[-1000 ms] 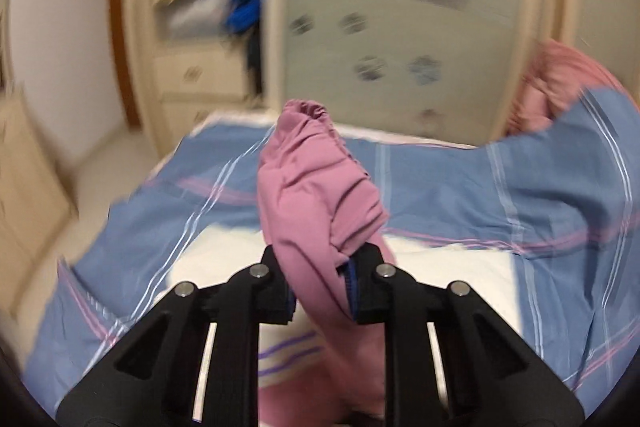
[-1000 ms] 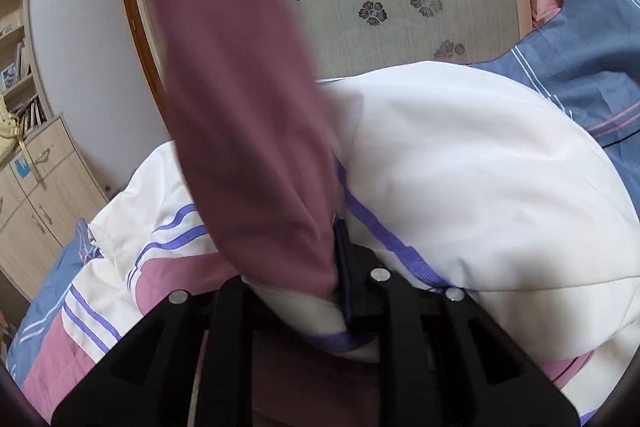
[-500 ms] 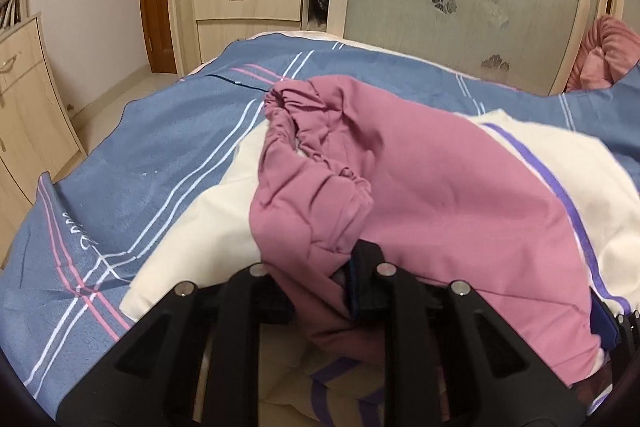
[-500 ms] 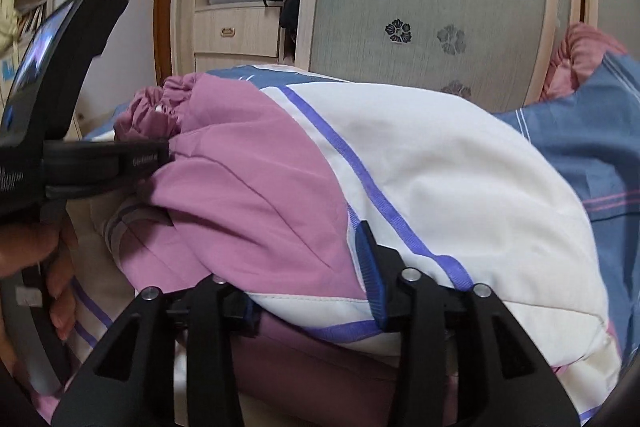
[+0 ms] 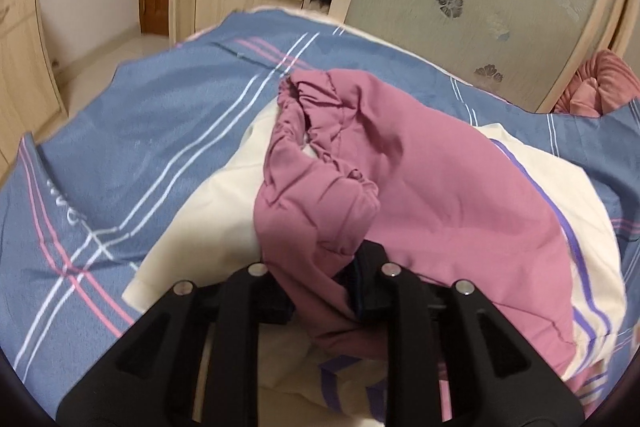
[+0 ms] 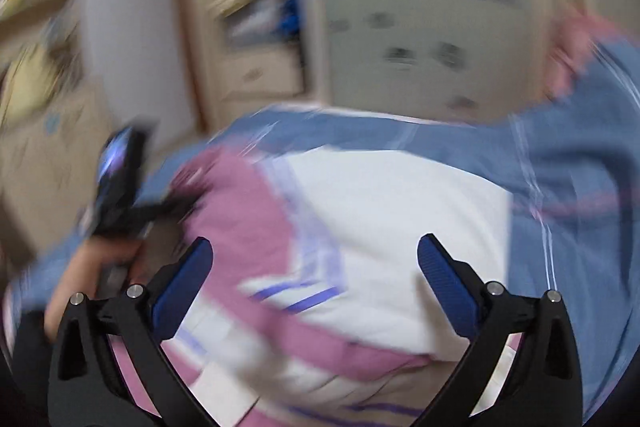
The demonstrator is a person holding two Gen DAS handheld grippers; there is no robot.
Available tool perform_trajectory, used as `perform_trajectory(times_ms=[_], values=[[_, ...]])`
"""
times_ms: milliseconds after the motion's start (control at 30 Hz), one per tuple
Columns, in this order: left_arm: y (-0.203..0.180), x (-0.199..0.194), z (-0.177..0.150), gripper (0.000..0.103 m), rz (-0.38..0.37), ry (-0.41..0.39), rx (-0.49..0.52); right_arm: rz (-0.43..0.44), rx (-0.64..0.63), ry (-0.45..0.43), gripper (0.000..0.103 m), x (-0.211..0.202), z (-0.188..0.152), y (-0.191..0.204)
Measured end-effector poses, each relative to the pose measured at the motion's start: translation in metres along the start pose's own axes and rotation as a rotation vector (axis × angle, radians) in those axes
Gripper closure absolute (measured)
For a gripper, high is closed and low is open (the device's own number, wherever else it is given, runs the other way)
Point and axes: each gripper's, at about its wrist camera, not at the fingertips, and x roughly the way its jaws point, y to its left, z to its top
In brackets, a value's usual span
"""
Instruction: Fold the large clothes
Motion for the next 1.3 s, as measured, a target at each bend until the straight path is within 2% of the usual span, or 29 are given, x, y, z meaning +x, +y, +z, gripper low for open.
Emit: perform_trajectory(times_ms=[67,100,133,167,233,300,333,367,400,467,533,600,633,733,800,833,867,900,967,1100,1133,1167,1200,1233,1300], values=[[0.002,-0.002,0.001,0.079,-0.006,0.019,-0.007,-0.17,0.208,0.075,0.001,0.034,-0.011,-0.044],[0.003,-0.004,0.001,0.077,-0.01,0.029,-0.009,-0.184,0.257,0.138,0.001,0.058,-0.025,-0.063],[0.003,-0.006,0.001,0.076,-0.015,0.041,-0.01,-0.177,0.257,0.159,0.001,0.069,-0.032,-0.068],[0.003,-0.012,0.001,0.072,-0.009,0.06,-0.014,-0.184,0.253,0.158,0.001,0.073,-0.035,-0.07],[0.0,-0.03,0.001,0.056,0.049,0.068,-0.01,-0.198,0.247,0.137,0.001,0.069,-0.031,-0.067],[-0.011,-0.069,0.002,0.013,0.175,-0.029,0.043,-0.209,0.226,0.124,0.001,0.067,-0.03,-0.062],[-0.02,-0.096,0.002,0.009,0.233,-0.135,0.069,-0.214,0.221,0.125,0.001,0.068,-0.031,-0.062],[-0.029,-0.123,0.001,0.008,0.253,-0.235,0.081,-0.212,0.226,0.126,0.001,0.068,-0.033,-0.064],[-0.037,-0.141,0.0,0.008,0.23,-0.298,0.069,-0.208,0.231,0.128,0.001,0.07,-0.031,-0.061],[-0.052,-0.173,-0.005,0.005,0.055,-0.423,0.05,-0.204,0.233,0.131,0.001,0.073,-0.029,-0.061],[-0.071,-0.181,-0.01,0.003,-0.292,-0.542,0.034,-0.201,0.233,0.13,0.001,0.071,-0.033,-0.058],[-0.091,-0.163,-0.017,0.003,-0.531,-0.544,0.067,-0.177,0.239,0.136,0.001,0.071,-0.031,-0.062],[-0.105,-0.148,-0.021,0.003,-0.596,-0.513,0.1,-0.156,0.242,0.141,0.001,0.07,-0.031,-0.064],[-0.144,-0.091,-0.036,0.003,-0.541,-0.355,0.235,-0.09,0.306,0.17,0.001,0.069,-0.031,-0.084],[-0.158,-0.059,-0.046,0.003,-0.539,-0.258,0.297,-0.076,0.362,0.175,0.001,0.067,-0.032,-0.093],[-0.161,-0.048,-0.049,0.003,-0.509,-0.231,0.314,-0.077,0.364,0.176,0.001,0.066,-0.032,-0.094],[-0.168,-0.034,-0.053,0.003,-0.408,-0.194,0.356,-0.08,0.354,0.176,0.001,0.066,-0.032,-0.092],[-0.171,-0.026,-0.057,0.008,-0.313,-0.172,0.394,-0.089,0.337,0.173,0.001,0.067,-0.032,-0.089],[-0.169,-0.018,-0.06,0.013,-0.186,-0.163,0.429,-0.095,0.316,0.168,0.001,0.067,-0.031,-0.085],[-0.131,-0.014,-0.052,0.01,-0.028,-0.139,0.378,-0.093,0.316,0.169,0.001,0.067,-0.031,-0.083],[-0.118,-0.017,-0.052,0.006,0.061,-0.162,0.371,-0.1,0.309,0.166,0.001,0.067,-0.03,-0.08],[-0.103,-0.016,-0.052,0.002,0.185,-0.203,0.354,-0.112,0.295,0.158,0.001,0.067,-0.03,-0.076],[-0.091,-0.012,-0.05,0.002,0.266,-0.216,0.329,-0.119,0.287,0.153,0.001,0.068,-0.03,-0.074],[-0.075,-0.008,-0.046,0.002,0.286,-0.201,0.289,-0.114,0.275,0.152,0.001,0.069,-0.031,-0.072],[-0.05,-0.004,-0.04,0.002,0.195,-0.144,0.192,-0.111,0.248,0.15,0.001,0.071,-0.031,-0.066]])
